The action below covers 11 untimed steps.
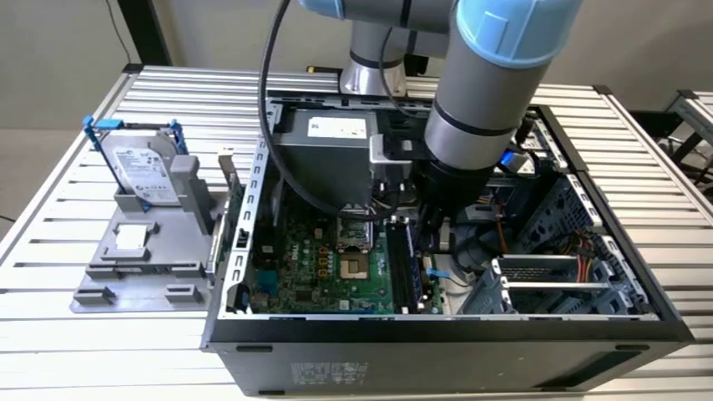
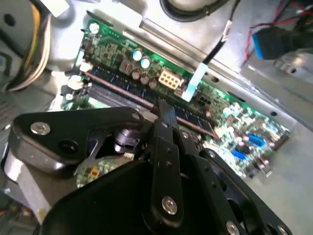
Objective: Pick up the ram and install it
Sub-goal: 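Press down the ram until it locks into place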
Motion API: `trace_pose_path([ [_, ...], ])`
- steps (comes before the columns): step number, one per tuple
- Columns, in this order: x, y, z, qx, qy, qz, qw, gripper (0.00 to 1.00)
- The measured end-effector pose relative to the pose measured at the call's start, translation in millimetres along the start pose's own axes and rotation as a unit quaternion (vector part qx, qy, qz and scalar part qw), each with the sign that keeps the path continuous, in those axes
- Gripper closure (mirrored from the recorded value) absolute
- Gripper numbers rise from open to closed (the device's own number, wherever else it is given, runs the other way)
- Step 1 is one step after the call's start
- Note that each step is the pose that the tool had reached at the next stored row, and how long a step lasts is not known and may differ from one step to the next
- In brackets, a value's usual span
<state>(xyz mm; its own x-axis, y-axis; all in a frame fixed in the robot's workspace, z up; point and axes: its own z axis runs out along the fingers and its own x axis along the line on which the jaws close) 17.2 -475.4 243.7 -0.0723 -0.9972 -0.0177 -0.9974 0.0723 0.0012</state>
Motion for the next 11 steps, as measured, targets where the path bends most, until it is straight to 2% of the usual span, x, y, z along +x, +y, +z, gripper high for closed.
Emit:
trace_pose_path([
  [9, -0.7, 0.0, -41.2, 0.0000, 0.0000, 0.000, 1.00000, 1.00],
  [11, -0.8, 0.0, -48.5, 0.0000, 0.0001, 0.000, 1.00000, 1.00],
])
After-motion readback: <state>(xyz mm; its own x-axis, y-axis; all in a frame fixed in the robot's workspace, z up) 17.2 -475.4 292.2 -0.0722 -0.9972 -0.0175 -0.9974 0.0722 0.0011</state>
